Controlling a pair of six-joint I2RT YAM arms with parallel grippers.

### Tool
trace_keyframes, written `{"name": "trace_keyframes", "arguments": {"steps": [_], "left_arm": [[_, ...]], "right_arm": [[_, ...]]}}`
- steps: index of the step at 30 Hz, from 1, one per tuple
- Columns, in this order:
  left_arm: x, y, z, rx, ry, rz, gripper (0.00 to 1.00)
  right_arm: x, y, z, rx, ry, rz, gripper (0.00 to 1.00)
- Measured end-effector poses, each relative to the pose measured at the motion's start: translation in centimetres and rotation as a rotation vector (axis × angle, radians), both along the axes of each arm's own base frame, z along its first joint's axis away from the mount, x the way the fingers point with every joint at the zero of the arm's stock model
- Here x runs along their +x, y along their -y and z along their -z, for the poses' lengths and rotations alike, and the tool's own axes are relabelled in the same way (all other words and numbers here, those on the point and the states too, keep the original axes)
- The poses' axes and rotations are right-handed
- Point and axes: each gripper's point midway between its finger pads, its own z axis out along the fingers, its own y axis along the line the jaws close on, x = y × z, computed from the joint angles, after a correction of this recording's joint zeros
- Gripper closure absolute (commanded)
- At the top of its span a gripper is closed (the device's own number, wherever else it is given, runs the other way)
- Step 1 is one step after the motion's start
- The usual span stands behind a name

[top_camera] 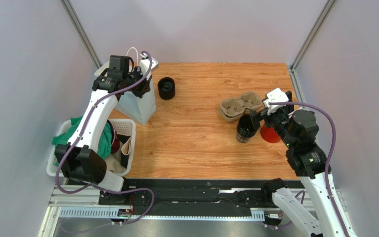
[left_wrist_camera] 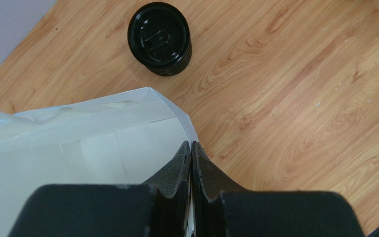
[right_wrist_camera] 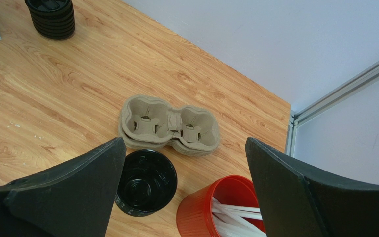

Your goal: Pack the takeout coffee

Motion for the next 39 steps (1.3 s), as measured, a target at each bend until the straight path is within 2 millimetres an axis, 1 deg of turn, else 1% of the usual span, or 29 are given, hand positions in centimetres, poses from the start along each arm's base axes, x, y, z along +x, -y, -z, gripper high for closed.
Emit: {"name": "trace_keyframes", "arguments": {"steps": [3,4,14,20,23,26,30,35,39], "left_arm": [[-0.5,0.4,0.1,0.001,-0.004,0.010,0.99],[-0.6,0.4,0.1,0.002,-0.004,0.008,1.00],[-0.4,0.1,0.0,-0.006,-0.011,-0.051,1.00],[-1.2,0.4,-0.6,-0.027,-0.013,-0.036,1.00],[-2.1,0.8,-1.6,-0.040,0.001,-0.016,1.00],[-3.2,1.2,-2.6,-0.050,0.026,0.004,1.00],[-4.9,1.7,-3.1,-0.059,0.039,0.033,1.00],[-7.5,3.0,-2.7,-0.055,0.027,0.093,1.00],[-10.4,4.8,-1.5,-0.042,0.006,0.176,1.00]], "right_arm": [[0.1,0.0,0.0,-0.002,0.002,0.000,0.01],[0.0,0.0,0.0,-0.002,0.002,0.000,0.01],[0.2,0.1,0.0,-0.003,0.008,0.012,0.01],[0.4,0.3,0.1,-0.004,0.012,0.026,0.01],[0.6,0.4,0.2,-0.005,0.009,0.030,0.01],[1.0,0.2,0.8,-0.003,-0.016,0.031,0.01],[2.5,-0.4,1.8,-0.007,-0.095,0.032,0.01],[5.2,-1.4,2.8,-0.012,-0.194,0.040,0.01],[7.7,-2.1,3.8,-0.028,-0.267,0.047,0.01]]}}
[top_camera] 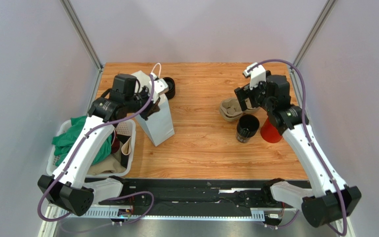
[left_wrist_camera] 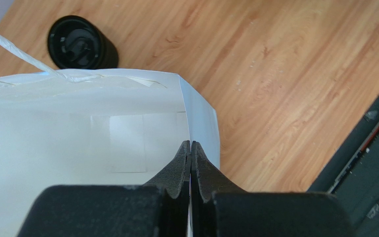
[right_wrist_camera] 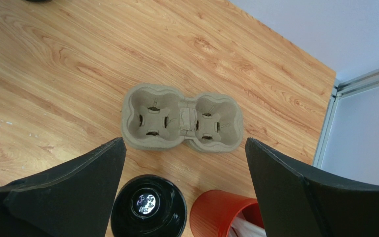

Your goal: Pack the takeout coffee

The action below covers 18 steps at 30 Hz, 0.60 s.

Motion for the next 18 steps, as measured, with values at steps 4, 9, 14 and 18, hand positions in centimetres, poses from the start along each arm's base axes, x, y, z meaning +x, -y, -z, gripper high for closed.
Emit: {"name": "trace_keyframes", "arguments": {"steps": [4,9,14,18], "left_arm": [[-2.5,1.5,1.3,0.011,-0.028,0.076,1.00],[-4.4,3.3,1.5,0.013,-0.028,0.156,1.00],[-6.4,5.0,0.8,0.005,0.002,0.254,1.00],[-8.2,5.3,0.6,0.004,0.019,0.323,1.00]], "right_arm": [[3.2,0.0,1.3,-0.014,-0.089,0.022,0.01],[7.7,1.6,2.4,0.000,-0.190,0.073,0.01],[10.6,2.0,4.3,-0.012,-0.299,0.090,0.01],[11.4,1.5,7.1,-0.032,-0.411,0.067,0.03]]}}
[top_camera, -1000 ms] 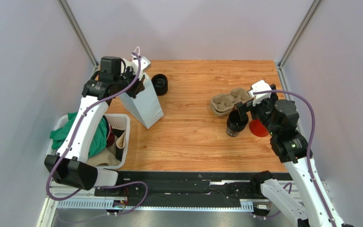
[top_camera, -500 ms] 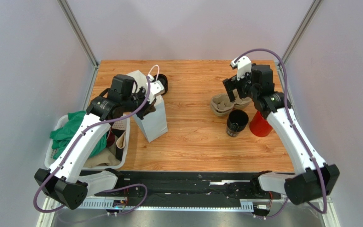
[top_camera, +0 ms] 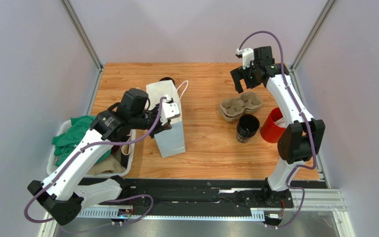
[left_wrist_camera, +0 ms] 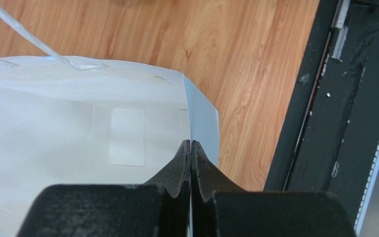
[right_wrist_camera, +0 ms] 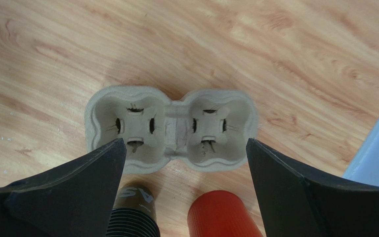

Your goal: Pack the takeout coffee

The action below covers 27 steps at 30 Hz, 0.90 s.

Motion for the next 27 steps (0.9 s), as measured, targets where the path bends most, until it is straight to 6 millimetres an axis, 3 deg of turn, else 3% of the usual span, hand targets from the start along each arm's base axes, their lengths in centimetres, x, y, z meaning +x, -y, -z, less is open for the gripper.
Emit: {"name": "trace_keyframes", "arguments": {"steps": [8,11,12,15,22,27], "left_arm": [[-2.8,0.3,1.3,0.037,0.033,0.119,0.98],[-3.0,0.0,1.3,0.037,0.078,0.136,0.75],[-3.0,-0.1,1.3,0.039,0.091,0.140,0.61],[-3.3,-0.8,2.0,0.058,0.109,0.145,0.44],[-3.5,-1.6,2.5,0.076,0.136,0.134,0.19],[-3.7,-2.0,2.4,0.068,0.158,0.128,0.14]], "right_arm": [[-1.2,-0.4,5.5,-0.016,-0.213,-0.034,0.10],[-1.5,-0.4,6.8,-0.020,-0.260,-0.036,0.14],[-1.6,-0.3,7.1,-0.022,-0.271,-0.035,0.15],[-1.4,-0.3,8.0,-0.030,-0.295,-0.031,0.17],[-1.4,0.1,10.6,-0.059,-0.362,-0.021,0.20],[-1.5,0.3,11.5,-0.069,-0.384,-0.017,0.32]]}}
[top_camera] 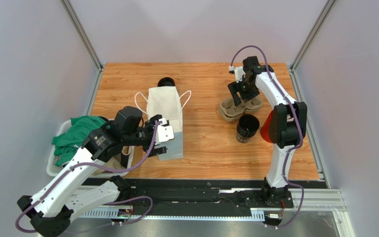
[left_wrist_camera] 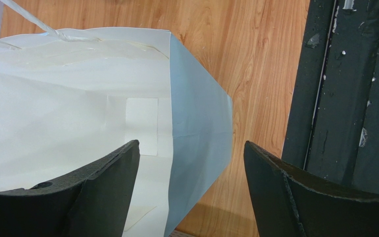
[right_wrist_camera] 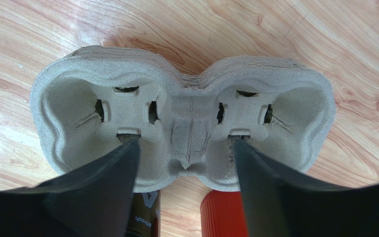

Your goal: Pack the takeout coffee

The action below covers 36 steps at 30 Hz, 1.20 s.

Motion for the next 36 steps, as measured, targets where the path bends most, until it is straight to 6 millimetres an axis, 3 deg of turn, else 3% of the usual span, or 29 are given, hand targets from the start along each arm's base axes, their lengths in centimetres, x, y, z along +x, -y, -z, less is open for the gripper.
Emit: {"name": "trace_keyframes", "arguments": {"steps": [4,15,24,26,36], "left_arm": [[0.1,-0.1,0.0,-0.002,0.009,-0.006,0.13],[0.7,-0.4,-1.2,-0.032,0.072,-0.037,0.13],[1.1,-0.5,-0.6,-0.023,0.077,-0.057,0.13],[1.2,-0.5,-0.6,-0.022,0.079,-0.061,0.13],[1.4,-0.5,-0.8,-0.031,0.092,-0.069,0.13]], "right_arm": [[0.1,0.0,0.0,-0.002,0.001,0.002,0.40],[0.1,0.1,1.1,-0.011,-0.023,0.004,0.40],[0.0,0.2,1.4,-0.012,-0.028,0.008,0.59],[0.0,0.1,1.4,-0.011,-0.029,0.009,0.68],[0.0,0.0,1.4,-0.002,-0.030,0.008,0.75]]}}
